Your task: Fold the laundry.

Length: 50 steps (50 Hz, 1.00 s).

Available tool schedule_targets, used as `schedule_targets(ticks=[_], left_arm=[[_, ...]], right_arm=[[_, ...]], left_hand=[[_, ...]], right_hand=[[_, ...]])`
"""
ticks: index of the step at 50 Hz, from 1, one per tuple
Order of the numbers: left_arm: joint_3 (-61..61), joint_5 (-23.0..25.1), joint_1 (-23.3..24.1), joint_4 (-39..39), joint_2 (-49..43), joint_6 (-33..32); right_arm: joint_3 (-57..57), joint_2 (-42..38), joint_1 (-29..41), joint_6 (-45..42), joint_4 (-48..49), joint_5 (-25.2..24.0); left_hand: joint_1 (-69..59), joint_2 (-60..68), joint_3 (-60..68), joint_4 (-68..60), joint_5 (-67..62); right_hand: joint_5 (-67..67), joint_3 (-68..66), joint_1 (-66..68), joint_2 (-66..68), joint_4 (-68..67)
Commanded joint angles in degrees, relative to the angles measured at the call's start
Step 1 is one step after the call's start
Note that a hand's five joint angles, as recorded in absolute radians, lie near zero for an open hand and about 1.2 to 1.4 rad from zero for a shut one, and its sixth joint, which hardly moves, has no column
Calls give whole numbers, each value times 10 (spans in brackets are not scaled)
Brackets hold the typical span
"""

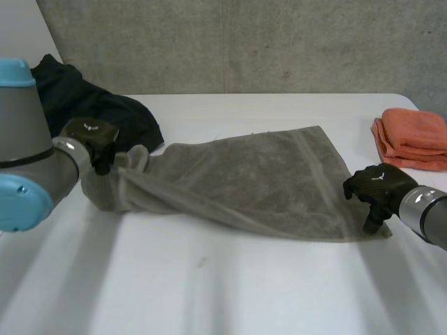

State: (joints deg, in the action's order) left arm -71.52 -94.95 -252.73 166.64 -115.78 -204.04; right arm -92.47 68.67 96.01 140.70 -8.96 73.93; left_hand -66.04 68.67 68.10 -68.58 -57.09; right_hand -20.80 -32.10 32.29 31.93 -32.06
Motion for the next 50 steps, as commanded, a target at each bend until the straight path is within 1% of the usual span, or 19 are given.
schedule_targets(ticks=[1, 7, 21, 24, 28, 29, 30, 35, 38, 41, 42, 44, 45, 46, 47, 48, 50], left_arm=[[81, -22, 7, -10, -61, 11], [124, -37, 8, -25, -107, 20], [164, -49, 4, -31, -144, 26], [164, -49, 4, -32, -145, 26], [159, -49, 4, -33, -140, 27], [155, -49, 4, -36, -135, 29], [151, -48, 4, -37, -133, 30], [118, -43, 6, -47, -105, 41], [71, -35, 7, -61, -71, 44], [3, -21, 5, -82, -31, 38], [-34, -13, 6, -95, -10, 27], [-76, -2, 5, -113, 12, 8], [-118, 12, 4, -128, 32, -18], [-138, 17, 3, -134, 41, -30], [-157, 23, 2, -139, 49, -44], [-191, 34, -3, -143, 63, -77], [-222, 39, -9, -141, 74, -98]], right_arm=[[-34, -5, -12, -18, 35, -21], [-52, -21, -13, -17, 89, -22], [-52, -61, -4, -21, 132, -21], [-52, -63, -5, -21, 138, -20], [-50, -70, -6, -22, 149, -20], [-48, -74, -7, -22, 155, -19], [-47, -76, -8, -23, 158, -17], [-46, -69, -23, -18, 150, -18], [-52, -42, -47, -24, 118, -30], [-50, -3, -81, -67, 37, -40], [-47, 15, -105, -107, -23, -41], [-44, 25, -131, -155, -87, -39], [-42, 27, -152, -212, -157, -38], [-40, 28, -163, -250, -201, -38], [-40, 28, -167, -270, -223, -37], [-39, 28, -175, -320, -276, -37], [-34, 26, -178, -357, -313, -34]], left_hand=[[-140, 113, 119, -114, -129], [-140, 113, 119, -114, -129], [-140, 113, 119, -114, -129], [-140, 113, 119, -114, -129], [-140, 113, 119, -114, -129], [-140, 113, 119, -114, -129], [-140, 113, 119, -114, -129], [-140, 113, 119, -114, -129], [-140, 113, 119, -114, -129], [-140, 113, 119, -114, -129], [-140, 113, 119, -114, -129], [-140, 113, 119, -114, -129], [-140, 113, 119, -114, -129], [-140, 113, 119, -114, -129], [-140, 113, 119, -114, -129], [-140, 113, 119, -114, -129], [-140, 113, 119, -114, -129]], right_hand=[[-49, -36, 34, 38, -37], [-58, -45, 43, 46, -45], [-75, -62, 60, 63, -62], [-128, -115, 113, 117, -116], [-276, -263, 261, 265, -263], [-428, -415, 413, 417, -415], [-491, -478, 476, 480, -479], [-492, -479, 477, 481, -479], [-492, -479, 477, 481, -479], [-492, -479, 477, 481, -479], [-492, -479, 477, 481, -479], [-492, -479, 477, 481, -479], [-492, -479, 477, 481, -479], [-492, -479, 477, 481, -479], [-492, -479, 477, 481, -479], [-492, -479, 477, 481, -479], [-492, -479, 477, 481, -479]])
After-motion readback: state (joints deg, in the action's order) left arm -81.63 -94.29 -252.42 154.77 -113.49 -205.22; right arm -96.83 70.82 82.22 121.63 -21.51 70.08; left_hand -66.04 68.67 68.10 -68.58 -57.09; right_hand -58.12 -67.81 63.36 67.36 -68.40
